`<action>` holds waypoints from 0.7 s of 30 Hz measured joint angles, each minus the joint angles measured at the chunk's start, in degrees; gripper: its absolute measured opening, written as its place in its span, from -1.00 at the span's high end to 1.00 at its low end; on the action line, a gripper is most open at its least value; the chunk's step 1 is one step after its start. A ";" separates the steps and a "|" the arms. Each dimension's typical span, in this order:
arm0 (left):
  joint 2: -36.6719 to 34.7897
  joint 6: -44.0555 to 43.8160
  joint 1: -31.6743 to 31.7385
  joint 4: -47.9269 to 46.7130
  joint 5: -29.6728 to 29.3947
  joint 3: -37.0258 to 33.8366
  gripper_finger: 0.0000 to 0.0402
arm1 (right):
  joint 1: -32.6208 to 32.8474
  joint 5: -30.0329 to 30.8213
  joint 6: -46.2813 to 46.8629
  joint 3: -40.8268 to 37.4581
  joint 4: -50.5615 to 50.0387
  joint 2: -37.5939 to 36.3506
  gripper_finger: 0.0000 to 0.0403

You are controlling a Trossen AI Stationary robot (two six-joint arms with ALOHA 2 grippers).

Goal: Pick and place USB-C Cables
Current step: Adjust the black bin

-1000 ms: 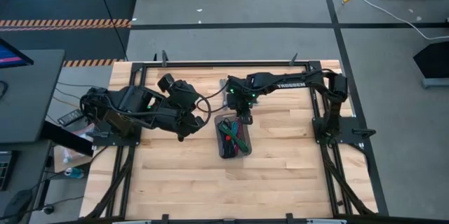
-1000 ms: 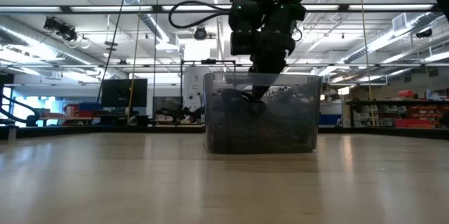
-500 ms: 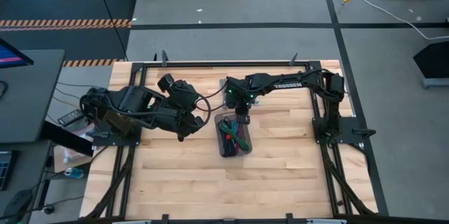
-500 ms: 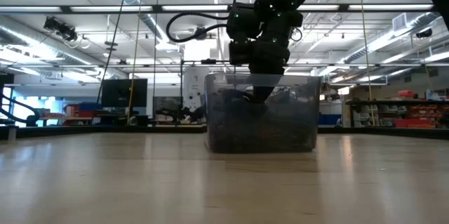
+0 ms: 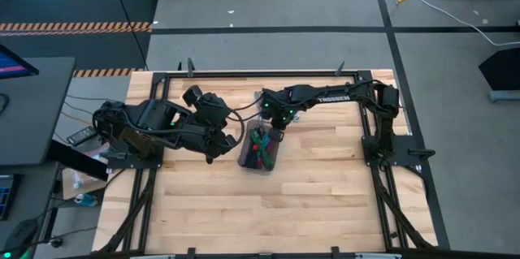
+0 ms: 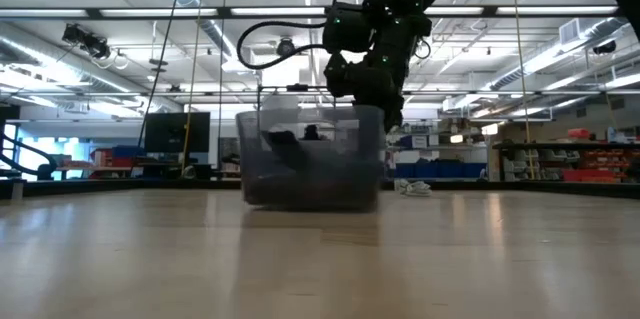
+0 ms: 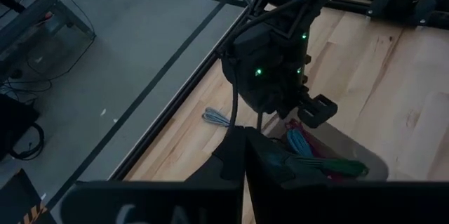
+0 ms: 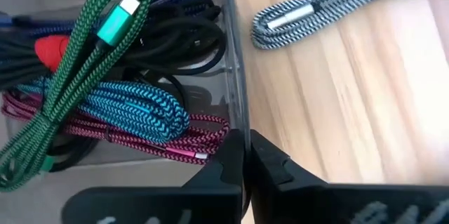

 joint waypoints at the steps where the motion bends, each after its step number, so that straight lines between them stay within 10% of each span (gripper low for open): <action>1: 0.00 0.00 0.00 -0.02 -0.02 0.00 0.93 | 0.39 0.60 1.95 0.03 -0.30 0.00 0.97; 21: 0.00 4.88 0.00 -0.03 0.84 0.00 0.93 | 15.60 14.42 45.77 0.05 -11.30 -0.35 0.98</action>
